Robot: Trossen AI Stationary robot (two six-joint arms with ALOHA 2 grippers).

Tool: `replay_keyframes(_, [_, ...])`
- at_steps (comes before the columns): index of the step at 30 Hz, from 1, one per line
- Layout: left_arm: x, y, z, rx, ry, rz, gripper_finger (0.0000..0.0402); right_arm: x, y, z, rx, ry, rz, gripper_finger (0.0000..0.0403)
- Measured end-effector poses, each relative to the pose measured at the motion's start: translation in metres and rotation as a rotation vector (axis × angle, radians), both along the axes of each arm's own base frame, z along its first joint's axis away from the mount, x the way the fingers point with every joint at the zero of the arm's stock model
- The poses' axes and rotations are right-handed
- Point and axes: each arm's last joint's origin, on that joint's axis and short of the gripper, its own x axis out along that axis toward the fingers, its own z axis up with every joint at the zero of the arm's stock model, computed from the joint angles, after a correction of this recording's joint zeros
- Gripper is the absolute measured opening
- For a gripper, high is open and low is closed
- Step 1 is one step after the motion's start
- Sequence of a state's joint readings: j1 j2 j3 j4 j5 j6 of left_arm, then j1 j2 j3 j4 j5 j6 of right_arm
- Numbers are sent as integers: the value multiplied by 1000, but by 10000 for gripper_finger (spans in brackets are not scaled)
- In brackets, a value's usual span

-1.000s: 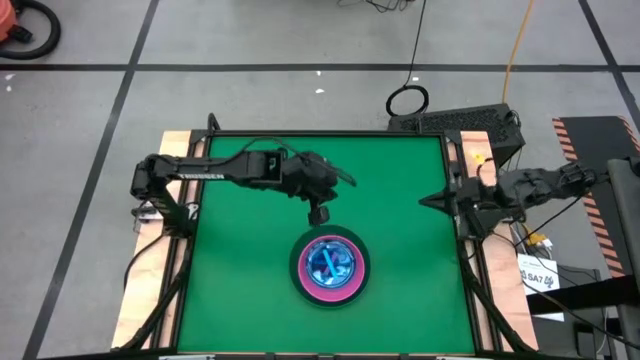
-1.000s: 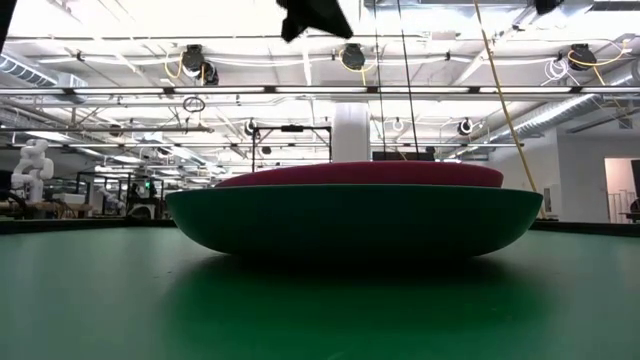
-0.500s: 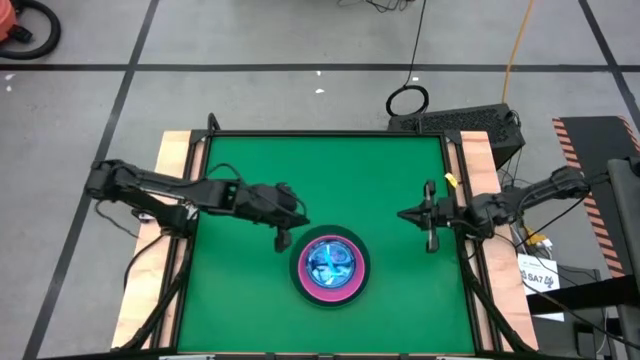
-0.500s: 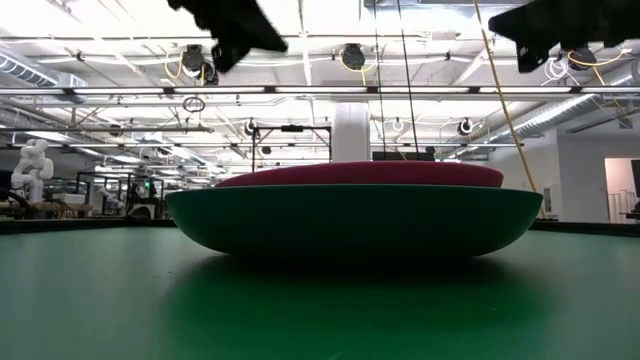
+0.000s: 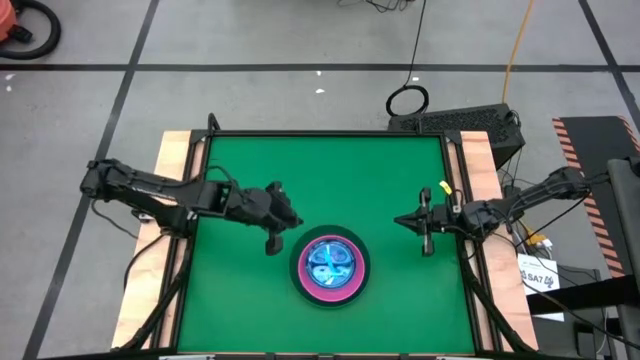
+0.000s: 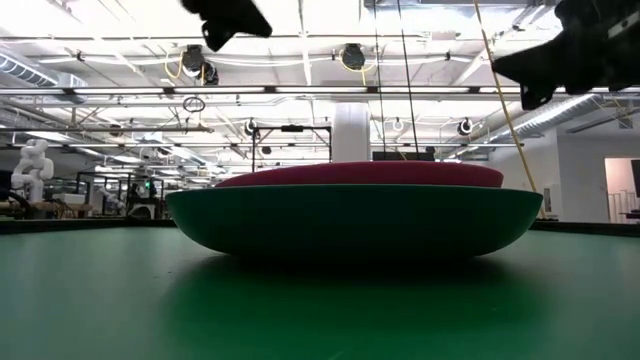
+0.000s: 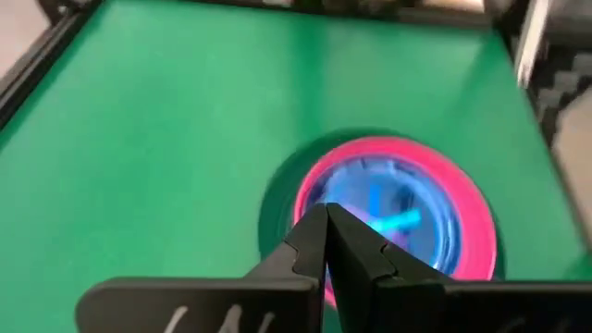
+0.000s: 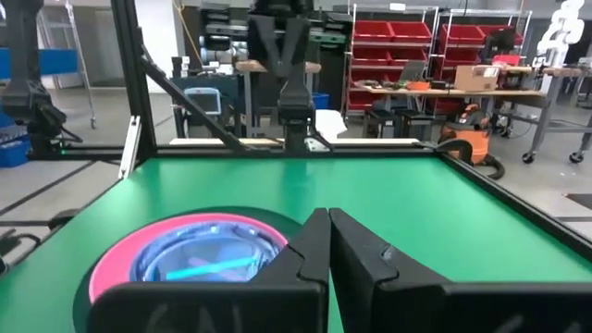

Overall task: Stack plastic plates
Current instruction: Return to Home Position

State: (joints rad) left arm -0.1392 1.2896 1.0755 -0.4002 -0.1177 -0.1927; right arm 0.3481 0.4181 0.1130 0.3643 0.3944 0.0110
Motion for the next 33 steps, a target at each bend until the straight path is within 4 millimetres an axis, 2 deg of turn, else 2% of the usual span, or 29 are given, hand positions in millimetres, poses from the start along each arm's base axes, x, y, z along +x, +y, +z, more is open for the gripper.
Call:
replay_keyframes(3, [-3,-4,-13,36,-20,-15,15,-1,0,-8,-3,3,2,0])
replay_keyframes(6, [-15,-3,-34,32,-46,-4,16,-1,0,-5,17,-37,4,0])
replay_keyframes(9, [-32,-4,-57,3,-65,-8,16,-2,0,-7,11,-23,6,0])
replay_keyframes(12, [-52,0,-69,-7,-84,34,16,-1,0,-9,-10,-2,6,0])
replay_keyframes(22, [-117,7,-86,-11,-227,123,16,-2,0,-13,-28,37,6,0])
replay_keyframes(33, [-164,17,-96,-23,-404,111,16,-2,-1,-16,-18,68,6,0])
